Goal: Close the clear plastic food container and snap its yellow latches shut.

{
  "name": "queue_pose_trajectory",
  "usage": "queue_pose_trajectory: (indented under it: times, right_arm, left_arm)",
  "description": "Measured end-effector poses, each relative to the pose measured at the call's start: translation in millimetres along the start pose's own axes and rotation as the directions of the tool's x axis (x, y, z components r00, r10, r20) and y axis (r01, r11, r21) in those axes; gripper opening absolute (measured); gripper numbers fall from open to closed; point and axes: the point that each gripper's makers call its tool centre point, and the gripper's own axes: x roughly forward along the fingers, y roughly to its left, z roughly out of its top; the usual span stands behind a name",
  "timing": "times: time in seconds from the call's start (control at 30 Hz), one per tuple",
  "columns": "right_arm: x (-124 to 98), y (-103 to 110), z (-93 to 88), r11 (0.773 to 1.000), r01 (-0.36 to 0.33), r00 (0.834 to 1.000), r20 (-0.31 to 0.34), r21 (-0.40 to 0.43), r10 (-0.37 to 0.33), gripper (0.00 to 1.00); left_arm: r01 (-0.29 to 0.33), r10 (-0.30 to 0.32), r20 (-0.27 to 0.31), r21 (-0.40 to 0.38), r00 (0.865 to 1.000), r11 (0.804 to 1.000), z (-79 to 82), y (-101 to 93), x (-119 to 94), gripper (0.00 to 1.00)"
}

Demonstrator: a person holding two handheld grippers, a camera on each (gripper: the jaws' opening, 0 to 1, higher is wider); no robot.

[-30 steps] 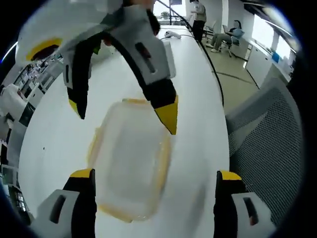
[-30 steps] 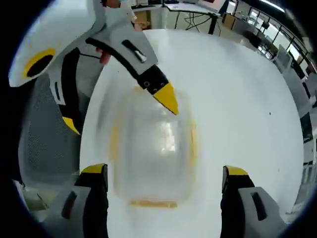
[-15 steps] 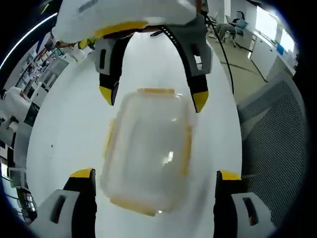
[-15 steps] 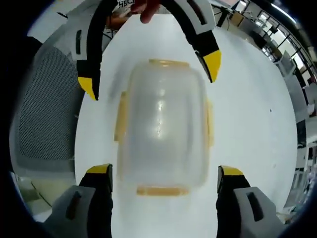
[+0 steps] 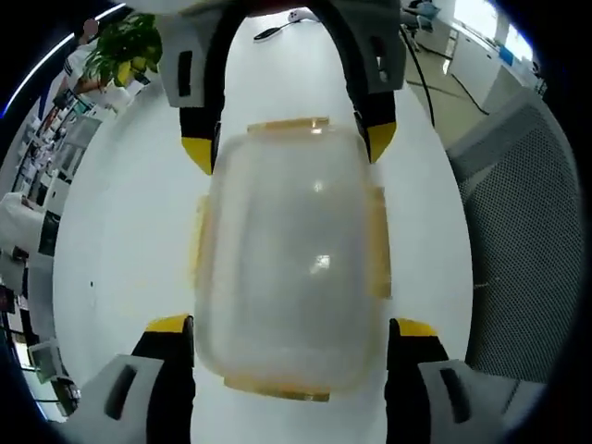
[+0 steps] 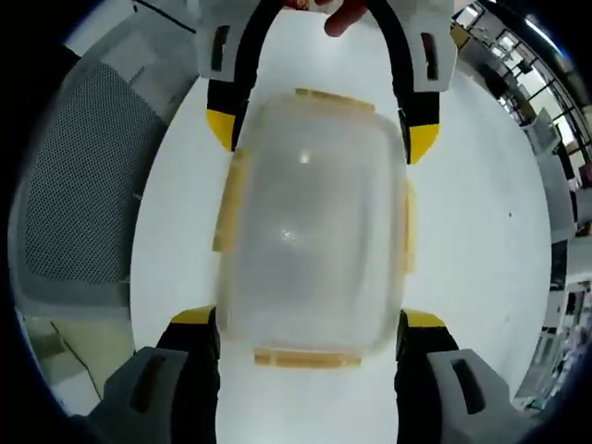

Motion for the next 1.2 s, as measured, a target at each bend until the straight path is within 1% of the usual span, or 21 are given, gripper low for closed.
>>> queue_pose_trajectory:
  times: [0.03,0.13,0.3,0.43,0.53,0.7,0.8,0.87,1.03,1.13,1.2]
  right_arm:
    - [0.3,-0.2,-0.2,1.0,-0.003,1.0,-0.006,-0.003,0.003,0.76]
    - [1.7,-0.5,-0.3,1.0,-0.01,1.0,-0.017,-0.002,0.01,0.76]
    - [2.2,0.2,-0.4,1.0,-0.013,1.0,-0.018,0.001,0.013,0.75]
    - [1.3,0.3,0.5,1.0,-0.022,1.0,0.003,0.0,0.022,0.75]
    - [1.7,1.2,1.6,1.0,-0.016,1.0,0.008,-0.007,0.016,0.75]
    - [2.1,2.9,6.9,1.0,-0.024,0.999,0.046,-0.018,0.025,0.75]
    - [2.9,3.7,9.1,0.999,-0.02,0.999,0.037,-0.03,0.021,0.75]
    - [3.4,4.9,12.0,0.999,-0.019,0.999,0.039,-0.028,0.02,0.75]
    - [4.5,4.8,16.1,1.0,-0.015,0.999,0.05,-0.027,0.016,0.75]
    - [5.2,4.6,20.9,0.999,-0.014,0.998,0.068,-0.03,0.016,0.75]
    - [6.0,4.2,24.0,0.999,-0.015,0.998,0.067,-0.034,0.017,0.75]
  left_arm:
    - [-0.004,0.004,-0.001,0.001,1.0,1.0,0.0,1.1,0.0,0.77]
    - [0.004,-0.004,0.003,-0.012,1.0,1.0,0.3,0.7,-0.6,0.77]
    - [-0.002,0.002,-0.023,-0.009,1.0,1.0,-0.4,0.2,1.5,0.76]
    - [-0.009,0.008,-0.034,-0.017,0.999,1.0,-1.3,-0.3,0.6,0.76]
    - [-0.014,0.013,-0.042,-0.025,0.999,1.0,-2.5,-1.9,0.2,0.76]
    - [-0.018,0.016,-0.047,-0.038,0.999,0.999,-6.6,-5.8,-1.5,0.76]
    - [-0.019,0.017,-0.033,-0.05,0.999,0.999,-8.4,-6.5,-3.1,0.76]
    - [-0.018,0.016,-0.036,-0.05,0.999,0.999,-10.3,-7.9,-2.9,0.76]
    - [-0.018,0.016,-0.033,-0.053,0.999,0.998,-15.6,-9.1,-4.8,0.76]
    - [-0.02,0.018,-0.034,-0.06,0.999,0.998,-19.4,-9.8,-6.3,0.76]
    - [-0.02,0.018,-0.035,-0.063,0.999,0.998,-21.7,-9.9,-7.1,0.76]
